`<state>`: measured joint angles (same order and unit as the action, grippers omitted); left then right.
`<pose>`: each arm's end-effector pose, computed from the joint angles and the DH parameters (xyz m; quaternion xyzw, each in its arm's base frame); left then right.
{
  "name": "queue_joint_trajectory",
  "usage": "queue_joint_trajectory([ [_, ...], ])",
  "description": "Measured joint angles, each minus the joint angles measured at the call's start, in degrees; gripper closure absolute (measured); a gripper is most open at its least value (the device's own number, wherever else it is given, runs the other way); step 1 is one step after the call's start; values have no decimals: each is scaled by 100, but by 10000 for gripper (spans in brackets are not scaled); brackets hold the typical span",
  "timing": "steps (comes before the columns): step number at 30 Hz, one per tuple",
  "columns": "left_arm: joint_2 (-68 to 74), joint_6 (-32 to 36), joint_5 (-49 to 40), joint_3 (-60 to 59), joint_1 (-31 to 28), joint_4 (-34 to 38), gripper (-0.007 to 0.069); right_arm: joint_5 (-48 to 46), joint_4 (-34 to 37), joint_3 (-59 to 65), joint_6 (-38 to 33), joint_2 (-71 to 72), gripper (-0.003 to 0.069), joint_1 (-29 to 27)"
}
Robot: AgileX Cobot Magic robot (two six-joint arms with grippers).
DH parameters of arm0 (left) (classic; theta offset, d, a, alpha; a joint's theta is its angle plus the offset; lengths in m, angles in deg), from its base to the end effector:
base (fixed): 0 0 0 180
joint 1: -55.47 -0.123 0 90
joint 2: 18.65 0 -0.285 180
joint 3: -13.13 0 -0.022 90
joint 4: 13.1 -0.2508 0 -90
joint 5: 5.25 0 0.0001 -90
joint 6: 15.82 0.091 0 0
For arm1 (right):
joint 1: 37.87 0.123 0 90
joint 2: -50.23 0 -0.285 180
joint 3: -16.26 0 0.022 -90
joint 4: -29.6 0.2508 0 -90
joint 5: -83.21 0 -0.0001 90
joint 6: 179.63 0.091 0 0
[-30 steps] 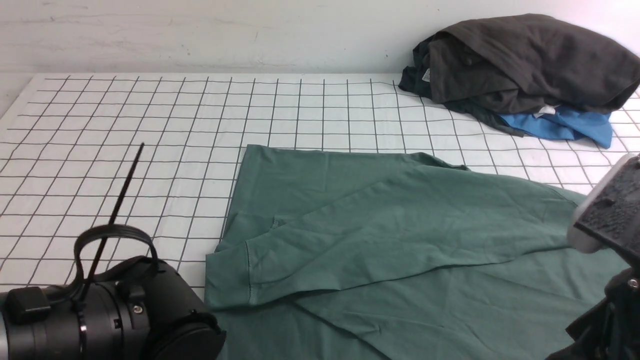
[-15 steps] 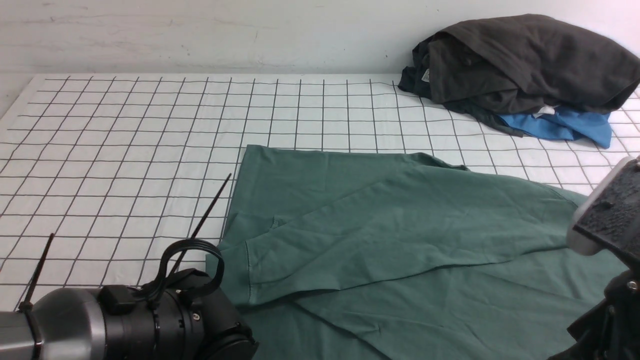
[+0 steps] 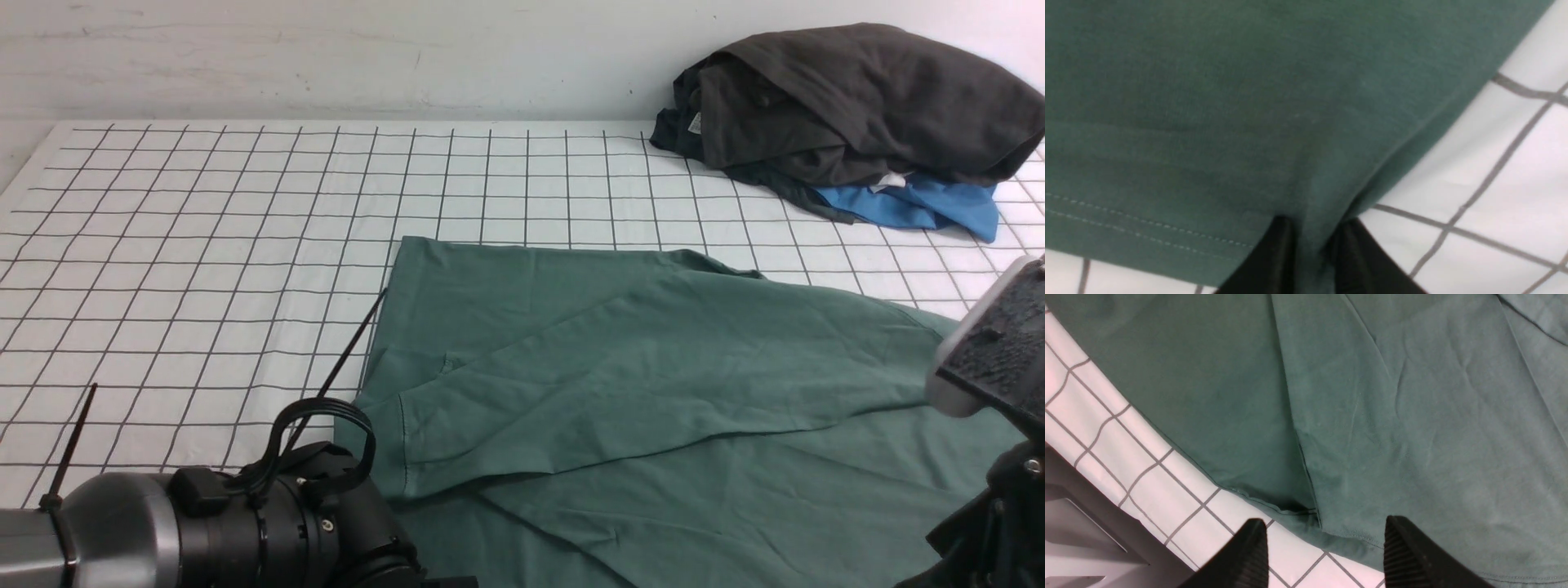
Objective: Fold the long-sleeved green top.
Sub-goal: Use both arms simultaneously to clamp the lower edge of the clothing fabric
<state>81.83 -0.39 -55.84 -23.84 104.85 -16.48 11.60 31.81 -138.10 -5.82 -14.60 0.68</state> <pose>0.1496 -0.1680 0.1434 -0.5515 -0.8310 -0.0409 0.0608 0.1212 0.1009 0.3143 -0.3730 0.9145 0.0617 0.1442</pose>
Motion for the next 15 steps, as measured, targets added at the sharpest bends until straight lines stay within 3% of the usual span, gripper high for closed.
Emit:
queue_joint_trajectory([
  [4,0,-45,-40,83,0,-69,611,0,0,0,0,0,289,0],
  [15,-95,-97,-701,601,0,-216,617,0,0,0,0,0,289,0],
])
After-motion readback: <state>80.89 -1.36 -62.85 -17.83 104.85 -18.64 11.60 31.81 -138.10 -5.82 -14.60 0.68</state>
